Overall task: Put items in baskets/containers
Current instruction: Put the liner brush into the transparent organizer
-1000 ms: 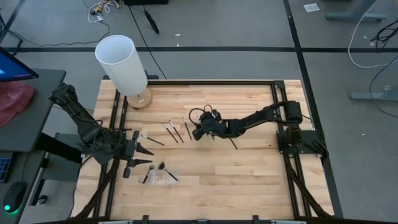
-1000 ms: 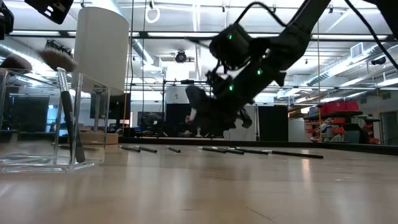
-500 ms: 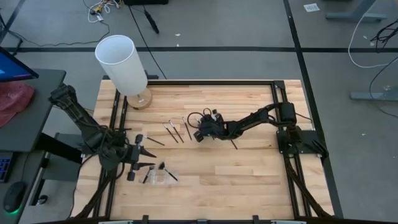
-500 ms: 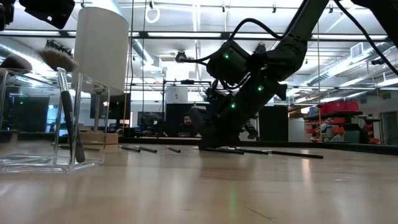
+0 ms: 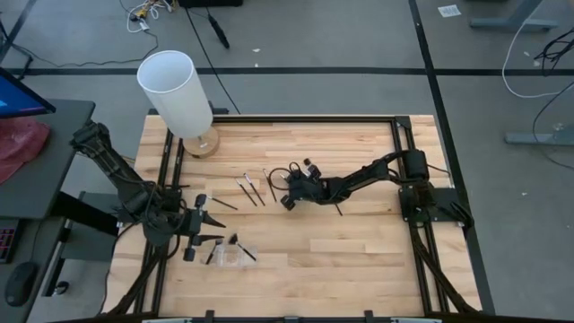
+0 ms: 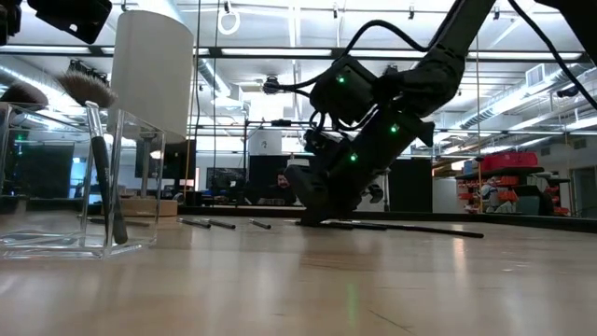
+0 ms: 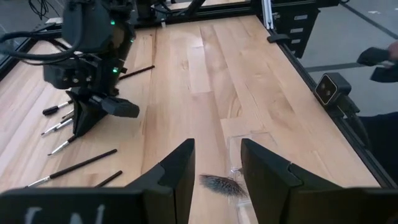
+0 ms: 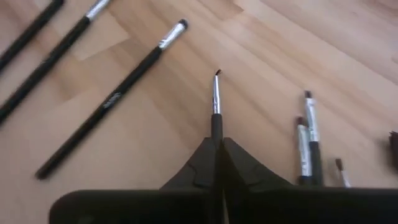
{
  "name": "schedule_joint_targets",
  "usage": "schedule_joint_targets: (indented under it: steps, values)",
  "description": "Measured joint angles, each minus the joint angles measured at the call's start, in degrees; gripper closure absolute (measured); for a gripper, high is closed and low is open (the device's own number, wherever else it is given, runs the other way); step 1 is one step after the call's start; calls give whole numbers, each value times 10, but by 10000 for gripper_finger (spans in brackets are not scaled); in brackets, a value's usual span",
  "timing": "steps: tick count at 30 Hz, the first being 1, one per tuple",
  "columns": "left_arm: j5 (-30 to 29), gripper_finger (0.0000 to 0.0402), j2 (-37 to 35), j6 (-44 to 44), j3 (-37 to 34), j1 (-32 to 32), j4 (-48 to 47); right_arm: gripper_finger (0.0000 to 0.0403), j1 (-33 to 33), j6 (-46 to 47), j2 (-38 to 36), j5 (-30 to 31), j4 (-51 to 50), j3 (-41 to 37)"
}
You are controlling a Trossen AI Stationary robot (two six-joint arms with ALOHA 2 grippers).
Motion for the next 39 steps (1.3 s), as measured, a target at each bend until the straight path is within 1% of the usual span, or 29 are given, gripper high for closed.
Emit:
schedule_joint_targets:
  steps: [5, 12, 19, 22, 25, 28, 31, 34, 37, 39]
  values:
    - [0, 268, 0, 0, 0, 0, -15, 398, 28, -19, -14, 2, 75, -3]
    - [0, 268, 0, 4, 0, 0, -24, 398, 64, -77, -23, 22, 270, -2]
    - [-66, 268, 0, 22, 0, 0, -18, 398, 109, -173, -23, 29, 497, -1]
    - [-77, 268, 0, 47, 0, 0, 5, 398, 128, -211, -24, 5, 566, 6]
    - [-77, 267, 0, 78, 0, 0, 43, 398, 142, -247, -24, -24, 578, 28]
    - [-69, 253, 0, 100, 0, 12, 72, 398, 152, -289, -24, -50, 572, 61]
    - [-29, 224, 4, 119, 0, 36, 94, 398, 161, -326, -24, -70, 553, 91]
    - [25, 188, 23, 150, 0, 58, 147, 398, 167, -355, -24, -77, 545, 111]
    - [42, 163, 55, 190, 0, 69, 217, 398, 171, -362, -24, -75, 540, 119]
    - [43, 158, 78, 227, 0, 71, 267, 398, 172, -362, -24, -75, 538, 120]
